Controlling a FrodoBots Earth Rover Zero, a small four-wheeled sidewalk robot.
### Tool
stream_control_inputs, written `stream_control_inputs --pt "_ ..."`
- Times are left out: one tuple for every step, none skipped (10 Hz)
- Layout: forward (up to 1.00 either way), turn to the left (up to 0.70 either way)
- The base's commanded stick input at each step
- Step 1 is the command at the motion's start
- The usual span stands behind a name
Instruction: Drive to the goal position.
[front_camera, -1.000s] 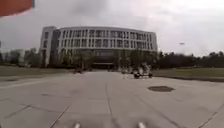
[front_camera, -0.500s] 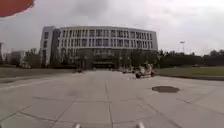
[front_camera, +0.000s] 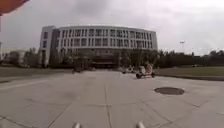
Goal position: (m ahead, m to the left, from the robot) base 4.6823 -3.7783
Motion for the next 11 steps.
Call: stream_control_inputs --pt "0.50 0.00" --pt "0.50 0.00" --pt "0.50 0.00" --pt "0.50 0.00" --pt "0.50 0.00" --pt "0.50 0.00" --pt "0.50 0.06" --pt "0.50 0.12" --pt "0.50 0.17" --pt "0.50 0.17" --pt "0.50 0.10"
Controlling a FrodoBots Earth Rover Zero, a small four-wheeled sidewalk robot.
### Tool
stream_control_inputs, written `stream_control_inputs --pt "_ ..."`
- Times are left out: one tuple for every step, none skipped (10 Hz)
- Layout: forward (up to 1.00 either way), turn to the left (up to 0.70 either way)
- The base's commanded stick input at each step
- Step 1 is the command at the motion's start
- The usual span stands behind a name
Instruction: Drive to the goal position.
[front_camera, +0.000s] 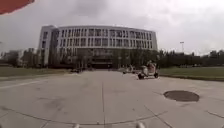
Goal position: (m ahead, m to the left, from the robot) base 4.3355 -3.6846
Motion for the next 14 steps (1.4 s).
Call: stream_control_inputs --pt "0.50 0.00" --pt "0.50 0.00" --pt "0.50 0.00" --pt "0.50 0.00" --pt "0.50 0.00" --pt "0.50 0.00" --pt "0.50 0.00" --pt "0.50 0.00" --pt "0.50 0.00" --pt "0.50 0.02" --pt "0.50 0.10" --pt "0.50 0.04" --pt "0.50 0.02" --pt "0.50 0.00"
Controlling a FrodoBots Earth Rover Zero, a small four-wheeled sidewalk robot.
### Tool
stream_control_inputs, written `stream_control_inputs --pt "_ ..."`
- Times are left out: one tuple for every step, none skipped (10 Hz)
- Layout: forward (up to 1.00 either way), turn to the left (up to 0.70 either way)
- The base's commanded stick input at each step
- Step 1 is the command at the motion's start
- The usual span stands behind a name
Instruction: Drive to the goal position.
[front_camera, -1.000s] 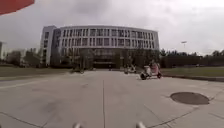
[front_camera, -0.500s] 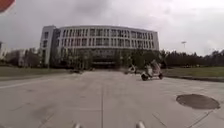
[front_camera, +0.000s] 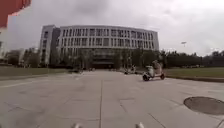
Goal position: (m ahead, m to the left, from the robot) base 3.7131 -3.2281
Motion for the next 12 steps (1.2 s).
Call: stream_control_inputs --pt "0.50 0.00" --pt "0.50 0.00" --pt "0.50 0.00" --pt "0.50 0.00" --pt "0.50 0.00" --pt "0.50 0.00" --pt "0.50 0.00" --pt "0.50 0.00" --pt "0.50 0.00" --pt "0.50 0.00" --pt "0.50 0.00" --pt "0.50 0.19"
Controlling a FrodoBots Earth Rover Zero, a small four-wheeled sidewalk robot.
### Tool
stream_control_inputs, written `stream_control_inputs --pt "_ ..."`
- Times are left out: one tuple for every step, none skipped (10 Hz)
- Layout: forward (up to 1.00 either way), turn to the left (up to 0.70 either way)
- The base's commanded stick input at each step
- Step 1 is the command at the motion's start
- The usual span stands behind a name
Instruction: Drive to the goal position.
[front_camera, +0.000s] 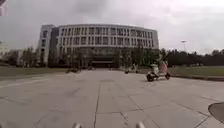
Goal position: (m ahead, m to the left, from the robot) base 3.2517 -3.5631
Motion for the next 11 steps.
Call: stream_control_inputs --pt "0.50 0.24" --pt "0.50 0.24" --pt "0.50 0.22" --pt "0.50 0.10" --pt "0.50 0.01" --pt "0.50 0.00" --pt "0.50 0.00" --pt "0.50 0.00" --pt "0.50 0.00" --pt "0.50 0.00" --pt "0.50 0.00"
